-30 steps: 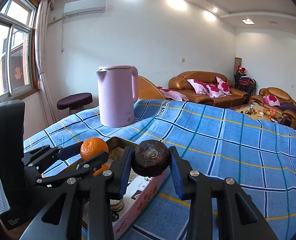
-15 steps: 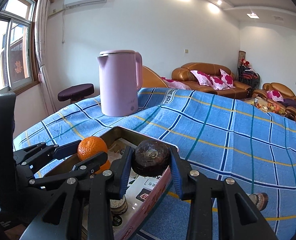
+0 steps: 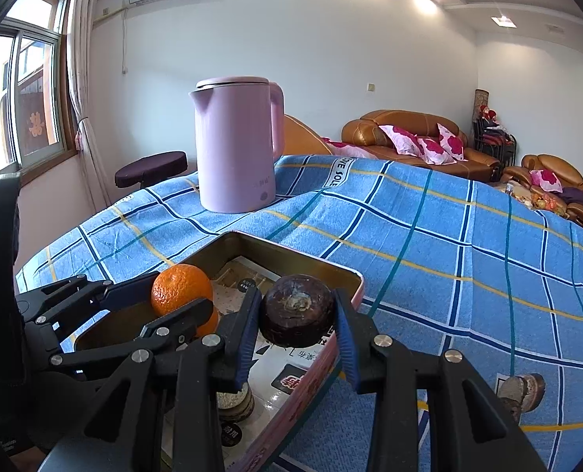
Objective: Organize fruits
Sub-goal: 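Carry the orange and chocolate cake over the tin with both tools, then lower the orange into the tin and open the left tool while the right tool releases the cake, then grasp the brown chocolate cake with the left tool while the right tool grasps a layered cake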
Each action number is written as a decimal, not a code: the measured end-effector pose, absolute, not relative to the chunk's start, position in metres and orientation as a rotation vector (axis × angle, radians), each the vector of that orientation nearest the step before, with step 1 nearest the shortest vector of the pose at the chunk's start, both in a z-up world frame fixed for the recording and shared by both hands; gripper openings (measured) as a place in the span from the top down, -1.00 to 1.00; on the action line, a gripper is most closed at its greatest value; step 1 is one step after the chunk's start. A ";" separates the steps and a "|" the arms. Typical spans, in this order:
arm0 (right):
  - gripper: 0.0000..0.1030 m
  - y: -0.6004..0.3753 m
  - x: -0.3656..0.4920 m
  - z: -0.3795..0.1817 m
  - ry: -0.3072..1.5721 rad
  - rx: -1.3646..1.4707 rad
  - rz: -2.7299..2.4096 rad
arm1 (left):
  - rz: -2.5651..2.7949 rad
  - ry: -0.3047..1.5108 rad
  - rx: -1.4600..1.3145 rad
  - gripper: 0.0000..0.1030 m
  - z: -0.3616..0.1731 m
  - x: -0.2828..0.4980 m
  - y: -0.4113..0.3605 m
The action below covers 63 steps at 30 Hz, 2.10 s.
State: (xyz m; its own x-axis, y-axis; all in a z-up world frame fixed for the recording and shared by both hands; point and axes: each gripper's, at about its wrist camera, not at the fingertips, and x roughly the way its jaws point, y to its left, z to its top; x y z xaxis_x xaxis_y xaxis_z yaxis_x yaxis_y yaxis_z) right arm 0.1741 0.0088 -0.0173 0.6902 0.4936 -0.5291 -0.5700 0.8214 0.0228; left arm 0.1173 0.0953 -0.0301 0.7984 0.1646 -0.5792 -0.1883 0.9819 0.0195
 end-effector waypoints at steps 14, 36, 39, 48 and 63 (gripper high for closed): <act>0.24 0.011 0.181 -0.024 0.592 -0.146 0.618 | 0.199 0.618 0.004 0.06 -0.031 0.118 0.088; -0.11 0.000 0.175 -0.015 0.577 -0.126 0.630 | 0.205 0.587 0.004 -0.61 -0.021 0.112 0.082; -0.24 -0.012 0.173 -0.012 0.567 -0.111 0.619 | 0.205 0.572 0.011 -0.79 -0.017 0.109 0.078; -0.31 -0.078 0.169 -0.002 0.535 -0.094 0.506 | 0.171 0.545 -0.012 -0.81 -0.003 0.110 0.057; -0.33 -0.187 0.180 -0.019 0.587 0.007 0.150 | -0.041 0.573 0.071 -0.80 -0.007 0.134 -0.050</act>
